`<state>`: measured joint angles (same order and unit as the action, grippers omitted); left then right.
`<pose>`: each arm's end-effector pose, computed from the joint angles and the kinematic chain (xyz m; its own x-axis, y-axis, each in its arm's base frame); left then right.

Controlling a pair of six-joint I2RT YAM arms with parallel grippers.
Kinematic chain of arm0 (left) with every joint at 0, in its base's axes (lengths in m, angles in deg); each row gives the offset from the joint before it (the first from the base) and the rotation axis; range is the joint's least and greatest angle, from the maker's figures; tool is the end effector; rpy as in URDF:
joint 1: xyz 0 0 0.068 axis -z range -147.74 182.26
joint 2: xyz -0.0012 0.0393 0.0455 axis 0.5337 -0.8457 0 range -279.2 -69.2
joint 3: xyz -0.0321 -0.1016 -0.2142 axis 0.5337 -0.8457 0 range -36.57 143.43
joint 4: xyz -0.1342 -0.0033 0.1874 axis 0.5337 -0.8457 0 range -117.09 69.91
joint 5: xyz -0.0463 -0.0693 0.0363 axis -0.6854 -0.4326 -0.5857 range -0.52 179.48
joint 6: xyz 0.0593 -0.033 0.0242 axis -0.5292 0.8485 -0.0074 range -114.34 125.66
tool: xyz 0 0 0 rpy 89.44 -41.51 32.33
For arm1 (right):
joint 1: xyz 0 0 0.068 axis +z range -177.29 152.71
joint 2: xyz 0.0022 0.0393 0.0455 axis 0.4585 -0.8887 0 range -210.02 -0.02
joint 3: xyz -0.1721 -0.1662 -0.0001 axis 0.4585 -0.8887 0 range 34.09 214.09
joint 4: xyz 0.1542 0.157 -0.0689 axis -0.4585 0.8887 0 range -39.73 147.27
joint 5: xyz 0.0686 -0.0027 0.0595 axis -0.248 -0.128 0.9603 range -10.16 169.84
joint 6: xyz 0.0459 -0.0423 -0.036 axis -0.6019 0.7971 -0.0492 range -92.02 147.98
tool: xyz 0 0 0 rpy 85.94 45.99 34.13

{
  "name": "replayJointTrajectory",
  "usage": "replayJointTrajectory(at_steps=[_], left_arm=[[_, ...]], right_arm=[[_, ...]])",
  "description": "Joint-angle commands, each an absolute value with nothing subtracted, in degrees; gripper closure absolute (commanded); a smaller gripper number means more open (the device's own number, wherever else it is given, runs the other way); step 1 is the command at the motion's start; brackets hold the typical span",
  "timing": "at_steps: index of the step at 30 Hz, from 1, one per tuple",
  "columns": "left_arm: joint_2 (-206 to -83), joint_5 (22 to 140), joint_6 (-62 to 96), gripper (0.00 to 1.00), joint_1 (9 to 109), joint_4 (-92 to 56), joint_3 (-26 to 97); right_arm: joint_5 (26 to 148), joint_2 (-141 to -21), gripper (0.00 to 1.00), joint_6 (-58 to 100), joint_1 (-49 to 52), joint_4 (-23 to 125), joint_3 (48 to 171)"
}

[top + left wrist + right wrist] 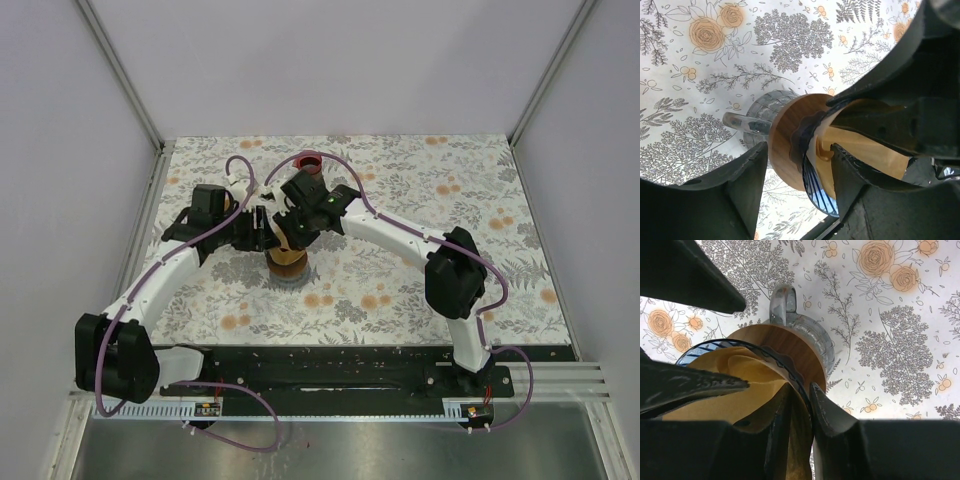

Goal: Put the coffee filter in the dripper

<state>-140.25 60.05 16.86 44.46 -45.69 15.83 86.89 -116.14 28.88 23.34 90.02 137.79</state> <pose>0.2434 -0.0826 0.2314 -0.7717 -0.0061 -0.6359 0.3856 0.7907 -0.4756 0.2620 0.3310 0.2272 -0.4880 -0.6195 -0.6149 -0.8228 0.5616 0.0872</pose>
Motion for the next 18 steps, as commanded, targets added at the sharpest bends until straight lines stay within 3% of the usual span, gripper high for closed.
replayJointTrajectory(at_steps=[1, 8, 13, 15, 16, 18], left_arm=[[-140.92, 63.2, 16.82, 0.46, 45.18, -42.06, 17.05], [-140.31, 64.78, 15.77, 0.73, 45.18, -42.41, 16.87], [-139.6, 64.96, 14.89, 0.98, 45.18, -42.59, 16.52], [-139.6, 64.96, 14.8, 0.98, 45.35, -42.68, 16.87], [-139.6, 65.05, 14.62, 0.93, 45.53, -42.68, 17.04], [-139.78, 65.13, 14.27, 0.69, 46.14, -42.68, 17.83]], right_arm=[[86.78, -116.04, 0.76, 29.12, 23.6, 88.51, 138.95], [86.78, -115.42, 0.79, 29.12, 23.6, 88.07, 137.98], [86.34, -115.34, 0.8, 29.29, 23.6, 87.98, 137.63], [86.43, -115.25, 0.81, 29.3, 23.6, 87.8, 137.63], [86.61, -115.34, 0.81, 29.3, 23.6, 87.89, 137.63], [86.87, -115.42, 0.81, 29.3, 23.6, 87.89, 137.71]])
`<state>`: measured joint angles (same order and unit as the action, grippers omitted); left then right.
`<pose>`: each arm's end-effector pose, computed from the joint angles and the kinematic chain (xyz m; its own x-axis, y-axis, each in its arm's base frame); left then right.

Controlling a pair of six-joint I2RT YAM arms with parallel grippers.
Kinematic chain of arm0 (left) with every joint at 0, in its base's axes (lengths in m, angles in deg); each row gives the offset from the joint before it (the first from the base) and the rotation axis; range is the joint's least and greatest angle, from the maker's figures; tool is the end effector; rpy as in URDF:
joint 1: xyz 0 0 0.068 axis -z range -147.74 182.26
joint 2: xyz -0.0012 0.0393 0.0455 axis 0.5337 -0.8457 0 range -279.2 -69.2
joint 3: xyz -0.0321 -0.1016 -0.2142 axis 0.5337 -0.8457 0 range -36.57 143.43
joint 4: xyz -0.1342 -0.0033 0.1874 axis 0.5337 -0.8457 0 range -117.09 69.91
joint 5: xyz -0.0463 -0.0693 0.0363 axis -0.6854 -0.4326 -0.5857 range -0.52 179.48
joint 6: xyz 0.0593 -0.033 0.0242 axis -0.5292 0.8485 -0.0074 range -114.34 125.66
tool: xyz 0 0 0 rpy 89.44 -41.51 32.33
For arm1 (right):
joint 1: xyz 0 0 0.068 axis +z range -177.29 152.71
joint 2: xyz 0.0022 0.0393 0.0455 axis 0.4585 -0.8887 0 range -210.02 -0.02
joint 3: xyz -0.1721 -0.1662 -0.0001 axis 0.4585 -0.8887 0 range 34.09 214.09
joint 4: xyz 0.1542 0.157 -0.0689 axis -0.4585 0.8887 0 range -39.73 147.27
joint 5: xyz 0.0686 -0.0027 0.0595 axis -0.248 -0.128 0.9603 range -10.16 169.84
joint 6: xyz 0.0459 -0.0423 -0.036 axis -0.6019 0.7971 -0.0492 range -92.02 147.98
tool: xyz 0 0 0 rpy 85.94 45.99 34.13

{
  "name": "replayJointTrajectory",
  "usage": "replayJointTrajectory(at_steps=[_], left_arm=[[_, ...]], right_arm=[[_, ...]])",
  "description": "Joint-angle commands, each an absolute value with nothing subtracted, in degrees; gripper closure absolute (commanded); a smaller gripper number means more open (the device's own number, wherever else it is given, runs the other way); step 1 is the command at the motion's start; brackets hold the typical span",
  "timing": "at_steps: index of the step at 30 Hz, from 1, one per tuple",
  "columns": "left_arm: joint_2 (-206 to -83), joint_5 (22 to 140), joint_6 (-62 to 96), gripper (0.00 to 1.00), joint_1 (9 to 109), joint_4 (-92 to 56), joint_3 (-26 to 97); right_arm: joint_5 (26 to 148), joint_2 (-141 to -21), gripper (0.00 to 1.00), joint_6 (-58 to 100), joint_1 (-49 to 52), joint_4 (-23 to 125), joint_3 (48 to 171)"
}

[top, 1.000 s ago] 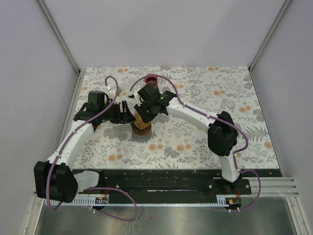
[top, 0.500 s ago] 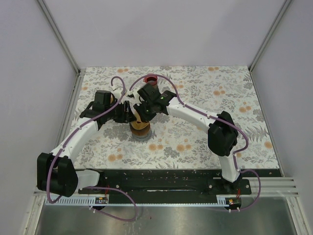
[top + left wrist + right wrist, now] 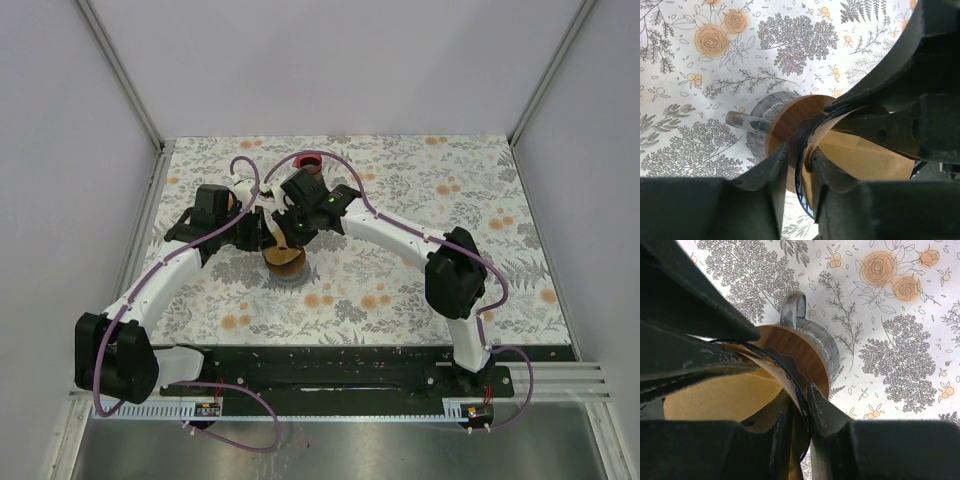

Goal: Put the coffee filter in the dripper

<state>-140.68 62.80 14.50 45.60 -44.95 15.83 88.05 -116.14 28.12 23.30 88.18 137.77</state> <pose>0.2452 -0.0856 0.2299 -0.7473 0.0362 -0.6635 0.4109 0.8099 -0.4186 0.2634 0.3341 0.2299 -0.4867 -0.5962 -0.6385 -0.8238 0.5565 0.1083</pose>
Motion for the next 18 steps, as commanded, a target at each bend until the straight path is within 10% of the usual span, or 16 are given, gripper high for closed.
replayJointTrajectory(at_steps=[1, 6, 18], left_arm=[[-139.86, 65.48, 14.18, 0.61, 46.58, -42.68, 18.18], [-141.09, 69.52, 12.08, 0.53, 49.3, -42.59, 19.68], [-140.39, 69.79, 9.26, 1.0, 50.19, -46.54, 19.68]], right_arm=[[87.04, -115.51, 0.81, 29.3, 23.6, 87.89, 137.8], [87.14, -115.6, 0.82, 29.29, 23.6, 87.72, 138.07], [86.7, -115.42, 0.83, 29.3, 23.68, 87.72, 137.63]])
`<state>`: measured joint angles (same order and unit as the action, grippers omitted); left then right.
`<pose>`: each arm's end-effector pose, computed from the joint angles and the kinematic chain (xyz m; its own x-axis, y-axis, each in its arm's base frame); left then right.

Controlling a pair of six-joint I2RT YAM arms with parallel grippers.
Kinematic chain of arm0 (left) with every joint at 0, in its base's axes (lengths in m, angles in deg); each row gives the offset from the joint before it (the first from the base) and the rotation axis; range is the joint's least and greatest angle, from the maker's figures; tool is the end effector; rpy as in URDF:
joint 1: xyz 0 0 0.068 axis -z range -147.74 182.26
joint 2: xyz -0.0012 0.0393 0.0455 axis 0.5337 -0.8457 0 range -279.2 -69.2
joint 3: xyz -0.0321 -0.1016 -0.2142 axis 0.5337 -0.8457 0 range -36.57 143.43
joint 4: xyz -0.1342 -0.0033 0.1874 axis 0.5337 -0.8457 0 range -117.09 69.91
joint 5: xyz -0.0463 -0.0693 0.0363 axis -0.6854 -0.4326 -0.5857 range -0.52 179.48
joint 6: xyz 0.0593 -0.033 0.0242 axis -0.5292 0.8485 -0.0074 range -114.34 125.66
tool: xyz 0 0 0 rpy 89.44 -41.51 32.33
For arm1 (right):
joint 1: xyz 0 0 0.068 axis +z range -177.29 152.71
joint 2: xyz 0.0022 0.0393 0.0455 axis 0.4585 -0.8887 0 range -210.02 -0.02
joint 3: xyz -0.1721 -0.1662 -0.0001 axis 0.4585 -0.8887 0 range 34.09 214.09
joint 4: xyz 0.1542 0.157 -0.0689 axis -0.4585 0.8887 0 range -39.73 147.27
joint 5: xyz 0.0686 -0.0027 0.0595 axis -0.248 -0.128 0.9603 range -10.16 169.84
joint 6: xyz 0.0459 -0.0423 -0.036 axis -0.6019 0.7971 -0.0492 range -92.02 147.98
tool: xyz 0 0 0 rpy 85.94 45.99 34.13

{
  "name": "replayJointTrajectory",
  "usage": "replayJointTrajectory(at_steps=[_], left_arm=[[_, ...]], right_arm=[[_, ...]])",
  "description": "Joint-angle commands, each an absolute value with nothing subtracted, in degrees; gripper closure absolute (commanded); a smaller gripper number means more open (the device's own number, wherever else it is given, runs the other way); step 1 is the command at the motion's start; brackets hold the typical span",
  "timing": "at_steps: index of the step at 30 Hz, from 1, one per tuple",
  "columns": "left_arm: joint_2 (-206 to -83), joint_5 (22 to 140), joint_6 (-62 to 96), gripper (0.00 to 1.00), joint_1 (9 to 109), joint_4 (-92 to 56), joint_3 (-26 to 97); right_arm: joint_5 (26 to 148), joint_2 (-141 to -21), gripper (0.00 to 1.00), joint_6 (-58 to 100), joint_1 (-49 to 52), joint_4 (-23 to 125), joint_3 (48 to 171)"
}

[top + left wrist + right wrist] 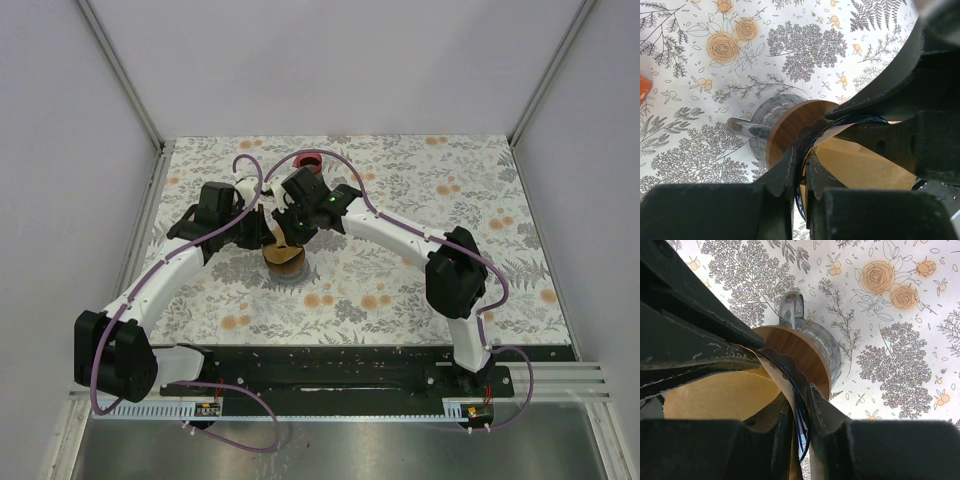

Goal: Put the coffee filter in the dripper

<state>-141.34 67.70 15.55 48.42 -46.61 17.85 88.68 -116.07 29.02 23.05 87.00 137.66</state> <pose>0.2456 -0.0942 0.2340 -0.7485 0.0509 -0.6612 0.3911 0.8390 -0.3782 0.2654 0.3346 0.2316 -0.4680 -0.5928 -0.6554 -0.8334 0.5427 0.1044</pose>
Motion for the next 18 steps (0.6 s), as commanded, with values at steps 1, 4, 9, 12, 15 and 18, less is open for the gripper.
replayJointTrajectory(at_steps=[1, 4, 9, 12, 15, 18], left_arm=[[-140.39, 69.53, 9.17, 1.0, 50.19, -46.72, 19.68], [-140.74, 67.86, 8.73, 0.79, 50.45, -47.51, 19.86], [-140.92, 69.44, 7.68, 0.52, 51.85, -47.95, 19.42], [-141.36, 70.4, 6.63, 0.54, 52.38, -48.82, 19.68], [-141.8, 70.24, 6.1, 0.64, 52.65, -49.62, 19.68], [-141.89, 68.48, 6.01, 0.75, 52.74, -50.41, 19.51]], right_arm=[[86.78, -115.34, 0.83, 29.3, 23.51, 87.8, 137.54], [86.96, -115.34, 0.83, 29.3, 23.51, 87.72, 137.36], [87.05, -115.86, 0.84, 29.12, 23.51, 87.72, 137.54], [87.31, -116.13, 0.84, 29.12, 23.42, 87.72, 137.72], [87.75, -116.21, 0.84, 28.94, 22.89, 87.45, 137.63], [88.01, -116.3, 0.85, 28.51, 22.46, 87.19, 137.63]])
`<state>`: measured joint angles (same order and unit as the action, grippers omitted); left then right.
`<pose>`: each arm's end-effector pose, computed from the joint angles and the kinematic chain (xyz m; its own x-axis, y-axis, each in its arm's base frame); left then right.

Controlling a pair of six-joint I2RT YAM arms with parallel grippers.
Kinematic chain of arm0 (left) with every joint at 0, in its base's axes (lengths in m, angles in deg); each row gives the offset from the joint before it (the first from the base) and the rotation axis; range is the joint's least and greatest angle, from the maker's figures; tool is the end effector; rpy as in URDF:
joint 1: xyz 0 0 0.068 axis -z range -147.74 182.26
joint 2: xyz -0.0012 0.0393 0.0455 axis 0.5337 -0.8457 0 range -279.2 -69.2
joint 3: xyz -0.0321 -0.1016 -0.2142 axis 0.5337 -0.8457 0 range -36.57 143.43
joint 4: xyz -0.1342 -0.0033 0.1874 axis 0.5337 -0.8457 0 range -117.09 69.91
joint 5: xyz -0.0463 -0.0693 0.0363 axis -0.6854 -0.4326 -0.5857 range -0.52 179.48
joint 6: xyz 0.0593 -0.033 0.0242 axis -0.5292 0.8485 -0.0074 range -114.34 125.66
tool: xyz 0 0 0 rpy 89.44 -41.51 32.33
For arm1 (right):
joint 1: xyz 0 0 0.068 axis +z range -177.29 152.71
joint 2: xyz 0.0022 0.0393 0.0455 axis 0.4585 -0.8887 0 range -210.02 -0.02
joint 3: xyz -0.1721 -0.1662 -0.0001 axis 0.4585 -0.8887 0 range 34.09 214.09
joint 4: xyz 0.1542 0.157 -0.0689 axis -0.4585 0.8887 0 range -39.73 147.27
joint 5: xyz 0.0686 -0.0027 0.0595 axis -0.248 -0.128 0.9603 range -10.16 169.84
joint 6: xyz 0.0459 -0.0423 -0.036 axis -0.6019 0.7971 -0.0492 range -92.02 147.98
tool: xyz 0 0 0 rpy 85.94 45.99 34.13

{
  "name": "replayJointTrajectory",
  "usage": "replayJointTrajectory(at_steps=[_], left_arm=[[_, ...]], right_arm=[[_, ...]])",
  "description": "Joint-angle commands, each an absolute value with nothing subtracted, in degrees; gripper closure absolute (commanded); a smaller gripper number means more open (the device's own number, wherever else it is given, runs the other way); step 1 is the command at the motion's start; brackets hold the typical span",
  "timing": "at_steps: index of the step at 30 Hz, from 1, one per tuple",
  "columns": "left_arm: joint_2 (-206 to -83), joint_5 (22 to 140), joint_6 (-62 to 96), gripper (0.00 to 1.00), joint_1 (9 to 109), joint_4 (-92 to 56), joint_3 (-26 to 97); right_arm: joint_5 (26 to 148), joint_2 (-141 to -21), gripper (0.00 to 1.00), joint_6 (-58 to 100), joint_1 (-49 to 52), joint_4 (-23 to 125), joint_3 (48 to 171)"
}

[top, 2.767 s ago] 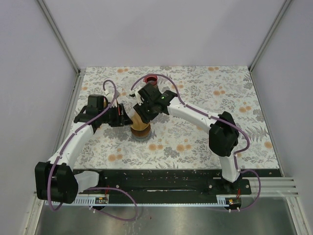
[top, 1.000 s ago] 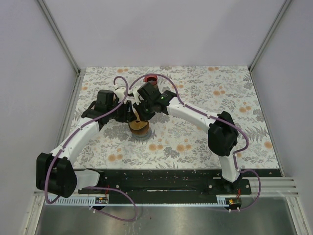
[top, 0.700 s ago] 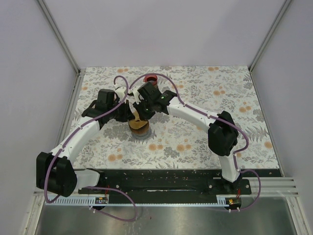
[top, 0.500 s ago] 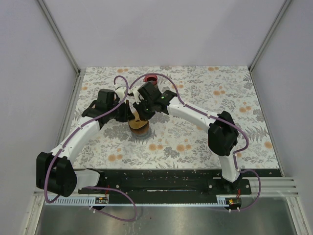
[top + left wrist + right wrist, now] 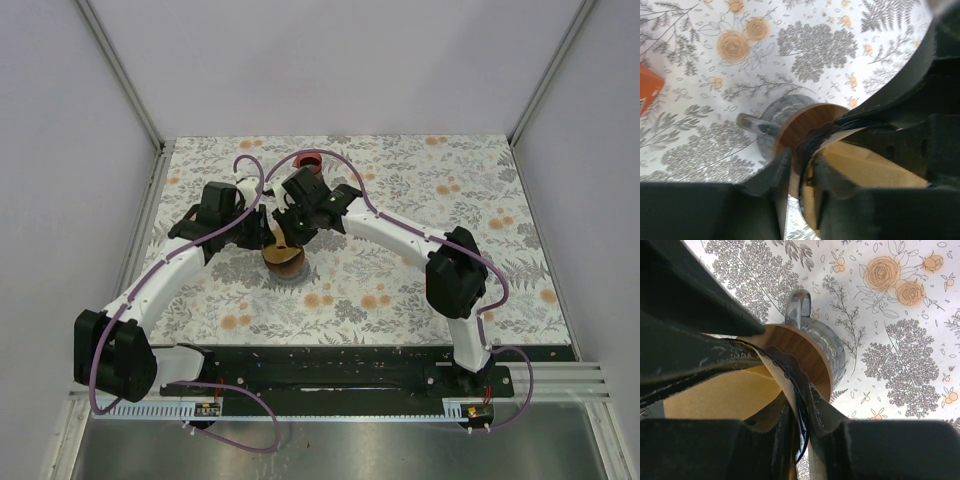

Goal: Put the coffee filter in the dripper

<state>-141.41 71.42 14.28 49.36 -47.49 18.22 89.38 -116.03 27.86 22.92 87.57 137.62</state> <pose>0.2454 -0.0948 0.2334 -0.7396 0.0785 -0.6684 0.3833 0.8655 -0.3225 0.2648 0.3336 0.2309 -0.4903 -0.5855 -0.6456 -0.8253 0.5501 0.1278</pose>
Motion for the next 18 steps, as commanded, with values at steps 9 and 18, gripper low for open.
replayJointTrajectory(at_steps=[9, 18], left_arm=[[-141.89, 68.48, 6.97, 0.67, 52.47, -50.41, 22.05], [-140.31, 64.52, 7.85, 0.37, 47.03, -52.08, 26.1]], right_arm=[[88.19, -115.87, 0.87, 28.59, 22.28, 87.28, 137.01], [87.49, -115.34, 0.92, 29.03, 22.28, 87.63, 135.96]])
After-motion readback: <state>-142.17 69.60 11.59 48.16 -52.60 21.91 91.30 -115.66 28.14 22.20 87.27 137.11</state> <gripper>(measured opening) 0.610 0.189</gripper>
